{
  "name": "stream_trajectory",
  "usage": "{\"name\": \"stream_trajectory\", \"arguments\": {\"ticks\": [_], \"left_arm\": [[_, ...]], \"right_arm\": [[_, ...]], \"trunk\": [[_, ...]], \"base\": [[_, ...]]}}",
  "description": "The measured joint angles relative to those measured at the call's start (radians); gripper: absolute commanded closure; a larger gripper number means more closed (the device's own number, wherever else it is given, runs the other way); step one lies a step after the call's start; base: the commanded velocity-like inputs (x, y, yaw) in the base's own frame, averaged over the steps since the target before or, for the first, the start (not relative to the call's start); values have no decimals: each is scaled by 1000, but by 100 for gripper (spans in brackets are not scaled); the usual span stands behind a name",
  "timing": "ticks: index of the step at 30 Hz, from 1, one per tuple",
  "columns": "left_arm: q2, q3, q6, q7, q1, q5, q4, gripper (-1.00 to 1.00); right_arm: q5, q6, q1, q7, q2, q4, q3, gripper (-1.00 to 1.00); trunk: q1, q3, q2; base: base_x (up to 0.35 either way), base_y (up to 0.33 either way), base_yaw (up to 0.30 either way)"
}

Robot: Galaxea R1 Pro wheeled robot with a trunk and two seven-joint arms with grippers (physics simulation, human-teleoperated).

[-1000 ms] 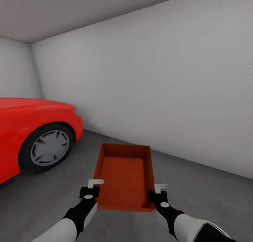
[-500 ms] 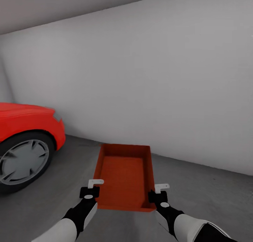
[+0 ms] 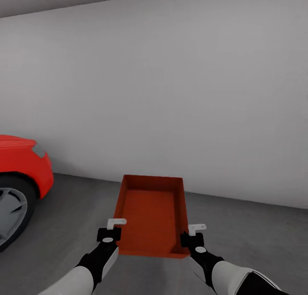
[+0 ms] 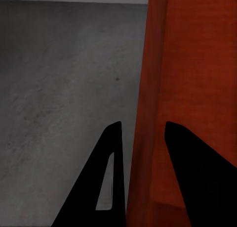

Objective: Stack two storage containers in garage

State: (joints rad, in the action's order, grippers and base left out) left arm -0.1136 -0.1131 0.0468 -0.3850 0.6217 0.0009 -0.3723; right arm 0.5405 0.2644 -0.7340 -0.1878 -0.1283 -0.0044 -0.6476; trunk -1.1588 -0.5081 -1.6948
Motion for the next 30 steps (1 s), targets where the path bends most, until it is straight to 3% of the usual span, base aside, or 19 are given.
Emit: {"name": "stream_trajectory", "arguments": {"ticks": [19,30], "left_arm": [[1,0,0,1,0,1,0,100],[2,-3,-12,1,0,10,11,100]], "right_arm": [[-1,0,0,-1,-1,0,0,100],[-1,0,0,-5,-2,0,-9,100]], "trunk": [[0,0,0],[0,0,0]], "base": [[321,156,-279],[321,105,-15]]}}
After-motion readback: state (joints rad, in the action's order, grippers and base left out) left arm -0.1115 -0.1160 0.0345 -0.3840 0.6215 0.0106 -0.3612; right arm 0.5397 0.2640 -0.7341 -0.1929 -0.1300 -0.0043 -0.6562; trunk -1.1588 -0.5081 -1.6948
